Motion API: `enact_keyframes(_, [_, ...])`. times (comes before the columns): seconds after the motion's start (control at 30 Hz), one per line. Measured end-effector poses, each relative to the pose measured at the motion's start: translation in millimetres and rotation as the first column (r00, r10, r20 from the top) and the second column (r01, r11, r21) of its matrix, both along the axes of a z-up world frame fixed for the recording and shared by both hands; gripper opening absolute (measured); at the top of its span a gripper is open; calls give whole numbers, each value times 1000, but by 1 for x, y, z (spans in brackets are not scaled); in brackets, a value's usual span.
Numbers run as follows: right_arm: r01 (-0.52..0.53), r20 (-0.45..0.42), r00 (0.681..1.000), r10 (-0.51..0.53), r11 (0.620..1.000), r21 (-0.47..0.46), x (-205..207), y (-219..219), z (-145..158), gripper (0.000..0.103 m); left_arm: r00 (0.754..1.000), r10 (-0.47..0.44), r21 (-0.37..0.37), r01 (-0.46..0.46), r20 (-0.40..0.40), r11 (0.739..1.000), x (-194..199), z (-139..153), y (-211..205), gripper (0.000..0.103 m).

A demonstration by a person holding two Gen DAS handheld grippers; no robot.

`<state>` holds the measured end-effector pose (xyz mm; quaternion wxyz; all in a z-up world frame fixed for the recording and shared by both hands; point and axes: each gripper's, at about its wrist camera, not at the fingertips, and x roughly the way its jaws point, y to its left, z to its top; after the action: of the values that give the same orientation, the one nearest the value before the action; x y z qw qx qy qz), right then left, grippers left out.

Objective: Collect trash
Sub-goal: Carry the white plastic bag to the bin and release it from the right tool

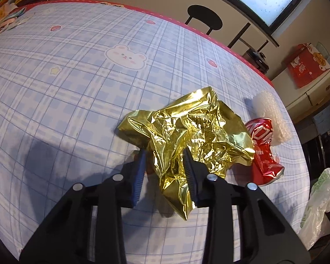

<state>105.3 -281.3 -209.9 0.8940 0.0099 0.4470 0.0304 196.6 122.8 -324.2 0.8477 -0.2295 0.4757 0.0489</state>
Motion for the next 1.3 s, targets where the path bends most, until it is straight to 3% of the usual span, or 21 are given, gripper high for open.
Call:
enact_keyframes(0.17, [-4, 5, 1000, 4, 1000, 6, -1, -3, 1, 36, 1000, 0, 30, 0, -1, 1000, -6, 1, -1, 28])
enact_keyframes(0.33, [-10, 15, 1000, 10, 999, 32, 0, -6, 3, 36, 999, -7, 79, 3, 52, 997, -24, 22, -3, 26])
enact_keyframes(0.8, [-101, 103, 991, 90, 989, 108, 17, -13, 33, 36, 967, 84, 145, -122, 240, 982, -94, 135, 3, 26])
enact_keyframes(1.1, [-51, 151, 988, 29, 988, 147, 26, -76, 40, 36, 944, 52, 171, -113, 326, 979, -106, 189, -48, 26])
enact_keyframes(1.3, [74, 156, 983, -98, 985, 153, 41, -165, 34, 36, 939, 33, 178, -99, 341, 979, -108, 208, -88, 26])
